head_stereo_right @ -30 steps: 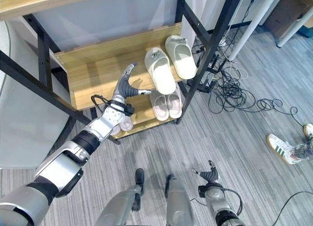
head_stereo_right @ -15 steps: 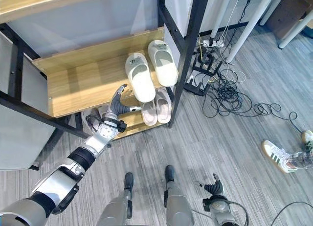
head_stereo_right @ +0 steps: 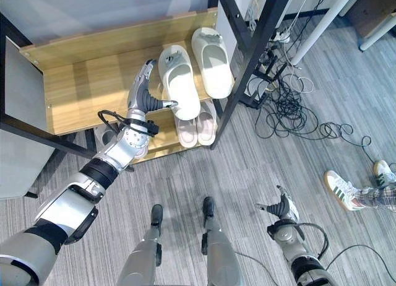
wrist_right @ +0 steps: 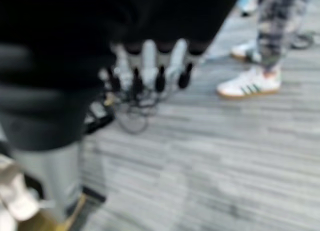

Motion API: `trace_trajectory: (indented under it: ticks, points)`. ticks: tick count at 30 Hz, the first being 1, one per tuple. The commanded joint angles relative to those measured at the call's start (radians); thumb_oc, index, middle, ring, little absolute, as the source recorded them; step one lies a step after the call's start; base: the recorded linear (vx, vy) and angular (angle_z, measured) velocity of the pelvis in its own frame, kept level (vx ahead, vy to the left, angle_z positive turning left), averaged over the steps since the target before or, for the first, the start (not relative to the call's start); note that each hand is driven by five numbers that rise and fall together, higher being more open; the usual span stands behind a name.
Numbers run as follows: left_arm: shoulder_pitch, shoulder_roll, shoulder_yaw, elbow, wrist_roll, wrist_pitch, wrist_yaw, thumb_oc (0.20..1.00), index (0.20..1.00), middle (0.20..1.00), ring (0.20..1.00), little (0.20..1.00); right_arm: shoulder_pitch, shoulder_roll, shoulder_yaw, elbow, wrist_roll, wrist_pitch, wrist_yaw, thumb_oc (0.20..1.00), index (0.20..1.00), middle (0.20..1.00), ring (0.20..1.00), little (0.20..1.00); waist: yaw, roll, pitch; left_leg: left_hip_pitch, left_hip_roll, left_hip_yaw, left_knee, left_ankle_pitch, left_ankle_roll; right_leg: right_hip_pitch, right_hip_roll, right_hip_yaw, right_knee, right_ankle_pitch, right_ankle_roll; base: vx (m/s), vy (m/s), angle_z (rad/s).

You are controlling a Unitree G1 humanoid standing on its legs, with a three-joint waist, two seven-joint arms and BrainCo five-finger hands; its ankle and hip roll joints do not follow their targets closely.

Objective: Arrange the slippers neatly on the shoe rack.

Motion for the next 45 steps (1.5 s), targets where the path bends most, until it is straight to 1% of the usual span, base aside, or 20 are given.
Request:
trace_trajectory:
  ticks: [1, 3, 6, 12, 17, 21, 30, 35, 38, 45]
  points:
    - [-0.079, 0.015, 0.048, 0.012, 0.065, -0.014, 0.056, 1.000, 1.000, 1.000, 1.000, 1.000, 0.025, -0.039, 0.003, -0.043, -0.004, -0.015, -0.032, 1.000, 1.000, 1.000, 1.000, 1.000, 0.003, 0.011, 0.039, -0.091, -0.030, 0.007, 0.159, -0.123, 0.036, -0.031, -0.054, 0.030, 0.165, -0.156, 0.052, 0.00, 0.000, 0.00]
    - [-0.083, 0.014, 0.040, 0.007, 0.091, -0.008, 0.062, 1.000, 1.000, 1.000, 1.000, 1.000, 0.034, -0.034, 0.000, -0.046, 0.004, -0.024, -0.036, 1.000, 1.000, 1.000, 1.000, 1.000, 0.003, 0.009, 0.054, -0.103, -0.033, 0.006, 0.170, -0.124, 0.037, -0.040, -0.054, 0.032, 0.170, -0.155, 0.050, 0.00, 0.000, 0.00]
    - [-0.065, 0.010, 0.051, -0.014, 0.081, -0.015, 0.058, 1.000, 1.000, 1.000, 1.000, 1.000, 0.060, -0.022, -0.013, -0.047, 0.021, -0.032, -0.036, 1.000, 1.000, 1.000, 1.000, 1.000, 0.005, 0.008, 0.062, -0.107, -0.036, 0.005, 0.175, -0.126, 0.038, -0.040, -0.053, 0.032, 0.172, -0.157, 0.048, 0.00, 0.000, 0.00]
    - [-0.003, 0.014, 0.094, -0.061, 0.055, -0.025, 0.059, 1.000, 1.000, 1.000, 1.000, 1.000, 0.095, 0.009, -0.025, -0.059, 0.028, -0.033, -0.031, 1.000, 1.000, 1.000, 1.000, 1.000, 0.011, 0.010, 0.062, -0.101, -0.037, 0.002, 0.178, -0.130, 0.036, -0.036, -0.053, 0.028, 0.179, -0.165, 0.043, -0.01, -0.001, -0.02]
    - [0.020, 0.001, 0.097, -0.076, 0.059, -0.021, 0.066, 1.000, 1.000, 1.000, 1.000, 1.000, 0.090, 0.028, -0.011, -0.060, 0.026, -0.030, -0.035, 1.000, 1.000, 1.000, 1.000, 1.000, 0.015, 0.009, 0.067, -0.103, -0.037, -0.002, 0.180, -0.129, 0.036, -0.036, -0.052, 0.024, 0.182, -0.168, 0.042, 0.00, 0.000, 0.00]
    - [0.037, -0.023, 0.089, -0.080, 0.058, -0.024, 0.059, 1.000, 1.000, 1.000, 1.000, 1.000, 0.089, 0.030, -0.017, -0.050, 0.034, -0.029, -0.040, 1.000, 1.000, 1.000, 1.000, 1.000, 0.018, 0.007, 0.068, -0.106, -0.040, -0.003, 0.183, -0.128, 0.035, -0.034, -0.054, 0.019, 0.184, -0.169, 0.041, -0.03, -0.004, 0.03]
    - [0.005, -0.078, 0.073, -0.074, 0.063, -0.009, 0.069, 1.000, 1.000, 1.000, 1.000, 1.000, 0.072, 0.021, -0.008, -0.037, 0.036, -0.023, -0.051, 1.000, 1.000, 1.000, 1.000, 1.000, 0.020, 0.006, 0.084, -0.118, -0.043, -0.012, 0.183, -0.119, 0.036, -0.046, -0.058, 0.011, 0.203, -0.173, 0.038, -0.01, -0.003, 0.01]
    - [-0.004, -0.089, 0.070, -0.061, 0.060, -0.005, 0.072, 1.000, 1.000, 1.000, 1.000, 1.000, 0.054, 0.014, -0.004, -0.038, 0.035, -0.018, -0.053, 1.000, 1.000, 1.000, 1.000, 1.000, 0.020, 0.007, 0.089, -0.119, -0.042, -0.014, 0.180, -0.116, 0.035, -0.049, -0.058, 0.011, 0.206, -0.174, 0.037, 0.00, -0.001, 0.01]
    - [-0.022, -0.103, 0.068, -0.040, 0.060, 0.003, 0.082, 1.000, 1.000, 1.000, 1.000, 1.000, 0.027, 0.002, 0.028, -0.023, -0.005, 0.001, -0.064, 1.000, 1.000, 1.000, 1.000, 1.000, 0.024, 0.007, 0.096, -0.122, -0.040, -0.017, 0.170, -0.106, 0.035, -0.056, -0.058, 0.008, 0.201, -0.169, 0.037, 0.00, -0.012, 0.03]
    - [-0.061, -0.127, 0.058, -0.016, 0.071, 0.017, 0.096, 1.000, 1.000, 1.000, 1.000, 1.000, 0.014, -0.009, 0.028, -0.007, -0.004, 0.004, -0.078, 1.000, 1.000, 1.000, 1.000, 1.000, 0.020, 0.005, 0.103, -0.131, -0.039, -0.020, 0.160, -0.097, 0.035, -0.068, -0.057, 0.008, 0.203, -0.166, 0.037, 0.00, -0.003, 0.01]
